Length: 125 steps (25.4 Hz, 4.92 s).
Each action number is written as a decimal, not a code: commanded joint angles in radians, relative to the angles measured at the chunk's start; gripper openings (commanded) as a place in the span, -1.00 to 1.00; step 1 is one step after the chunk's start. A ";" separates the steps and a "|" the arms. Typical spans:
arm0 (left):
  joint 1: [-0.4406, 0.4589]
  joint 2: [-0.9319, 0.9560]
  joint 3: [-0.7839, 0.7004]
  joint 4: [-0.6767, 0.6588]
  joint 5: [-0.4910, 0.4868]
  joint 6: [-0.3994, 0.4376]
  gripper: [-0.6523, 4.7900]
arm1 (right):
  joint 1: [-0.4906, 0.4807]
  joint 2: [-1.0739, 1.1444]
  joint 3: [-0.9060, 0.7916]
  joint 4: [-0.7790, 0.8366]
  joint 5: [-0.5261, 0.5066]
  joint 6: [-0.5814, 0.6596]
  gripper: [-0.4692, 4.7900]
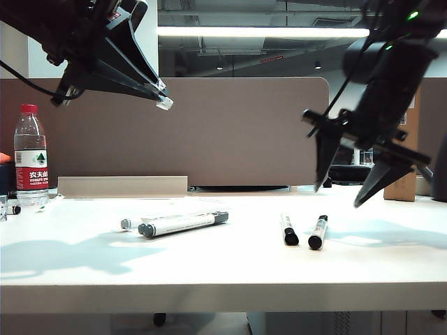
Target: Pick up the markers scattered on the table and put them into the packaging box, making sure the markers fit the shape of the box's grooves.
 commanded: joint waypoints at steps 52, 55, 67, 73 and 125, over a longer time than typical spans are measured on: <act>0.000 -0.007 0.002 -0.098 -0.259 0.226 -0.70 | -0.012 0.114 0.037 0.143 -0.241 0.158 -0.83; 0.000 -0.007 0.002 -0.099 -0.307 0.228 -0.70 | -0.002 0.111 0.037 0.218 -0.353 0.242 -0.83; 0.000 -0.007 0.002 -0.099 -0.353 0.281 -0.70 | 0.232 0.127 0.037 0.755 -0.198 0.743 -0.83; 0.000 -0.030 0.002 -0.136 -0.364 0.386 -0.70 | 0.312 0.161 0.037 0.833 0.013 0.872 -0.83; 0.000 -0.068 0.002 -0.175 -0.513 0.438 -0.70 | 0.269 0.046 0.038 0.562 0.103 0.608 -0.84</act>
